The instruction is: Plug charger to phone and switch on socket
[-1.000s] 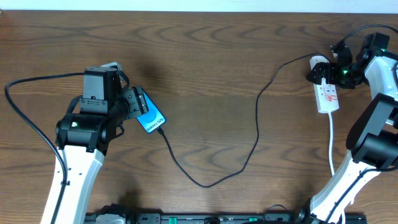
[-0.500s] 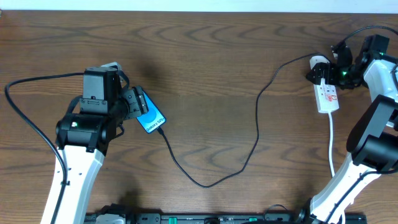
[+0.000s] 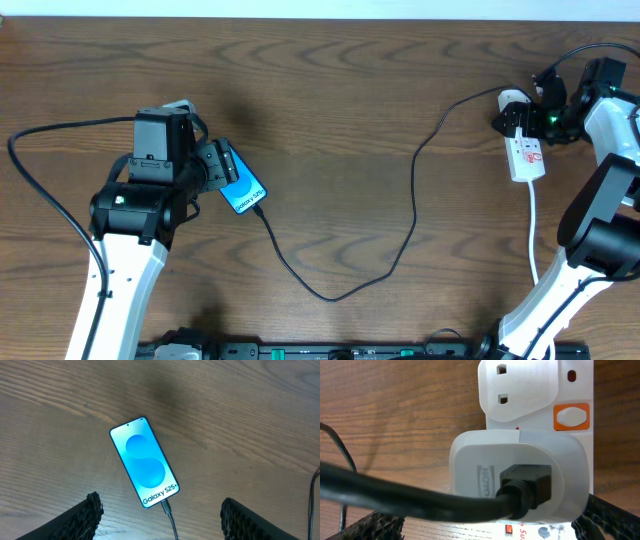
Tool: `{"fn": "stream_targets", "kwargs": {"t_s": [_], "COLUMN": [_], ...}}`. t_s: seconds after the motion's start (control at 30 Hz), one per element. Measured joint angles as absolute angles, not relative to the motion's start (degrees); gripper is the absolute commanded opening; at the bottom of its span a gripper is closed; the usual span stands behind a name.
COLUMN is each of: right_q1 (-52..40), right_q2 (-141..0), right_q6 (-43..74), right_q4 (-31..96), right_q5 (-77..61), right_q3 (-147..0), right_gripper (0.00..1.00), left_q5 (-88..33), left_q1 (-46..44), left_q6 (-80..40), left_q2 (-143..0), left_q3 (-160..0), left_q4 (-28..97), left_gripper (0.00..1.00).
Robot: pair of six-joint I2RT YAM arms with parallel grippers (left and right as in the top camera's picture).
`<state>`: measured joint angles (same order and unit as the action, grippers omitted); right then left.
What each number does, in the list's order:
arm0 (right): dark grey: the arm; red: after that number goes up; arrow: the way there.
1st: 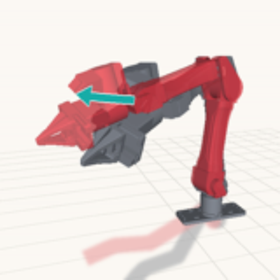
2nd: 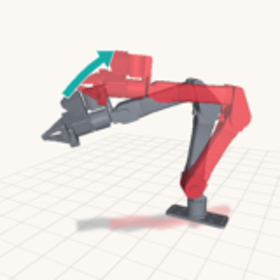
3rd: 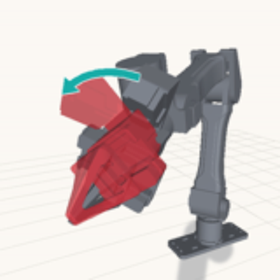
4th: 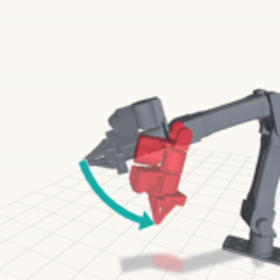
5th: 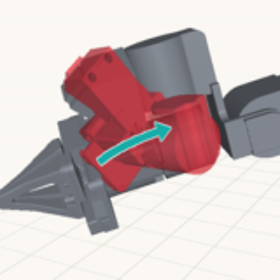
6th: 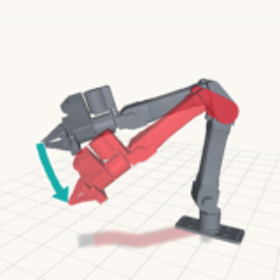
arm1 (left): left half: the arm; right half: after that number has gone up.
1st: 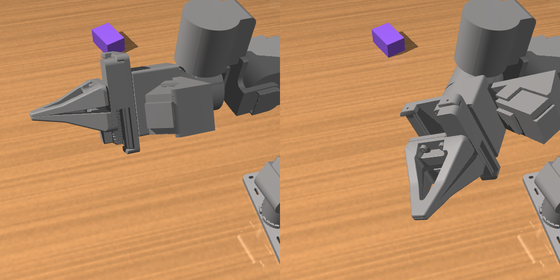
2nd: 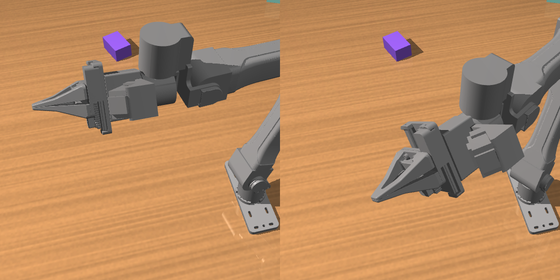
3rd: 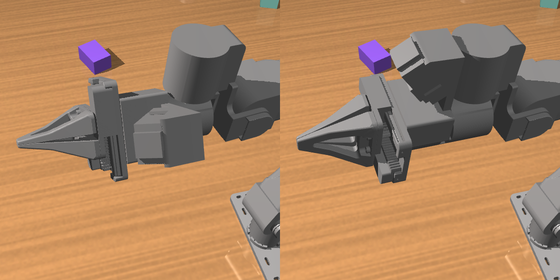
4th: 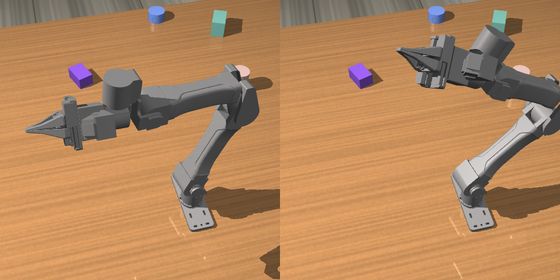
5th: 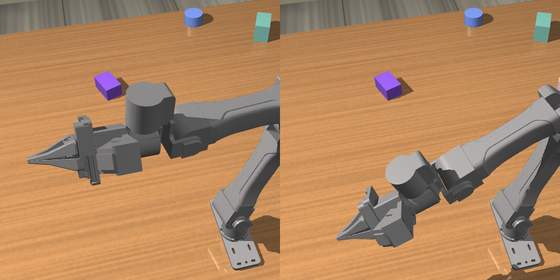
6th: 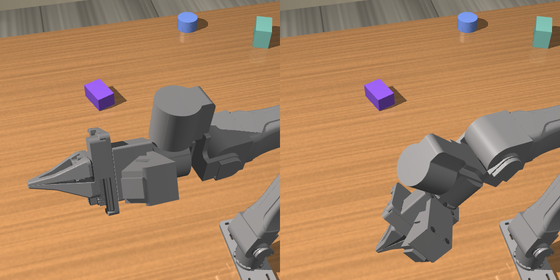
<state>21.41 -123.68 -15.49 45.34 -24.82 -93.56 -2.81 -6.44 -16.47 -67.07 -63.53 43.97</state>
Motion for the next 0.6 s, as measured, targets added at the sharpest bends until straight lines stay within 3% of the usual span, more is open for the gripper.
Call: {"fn": "stream_targets", "kwargs": {"t_s": [0.6], "right_q1": [21.41], "right_q2": [-123.63], "right_q6": [-15.42], "right_q4": [45.34], "right_q5": [-25.61], "right_q3": [-93.51], "right_gripper": [0.99], "left_q5": [-2.81], "left_q1": [-6.44], "left_q6": [-16.47], "left_q2": [-67.07], "left_q3": [-63.53], "left_q4": [43.97], "left_gripper": [0.78]}}
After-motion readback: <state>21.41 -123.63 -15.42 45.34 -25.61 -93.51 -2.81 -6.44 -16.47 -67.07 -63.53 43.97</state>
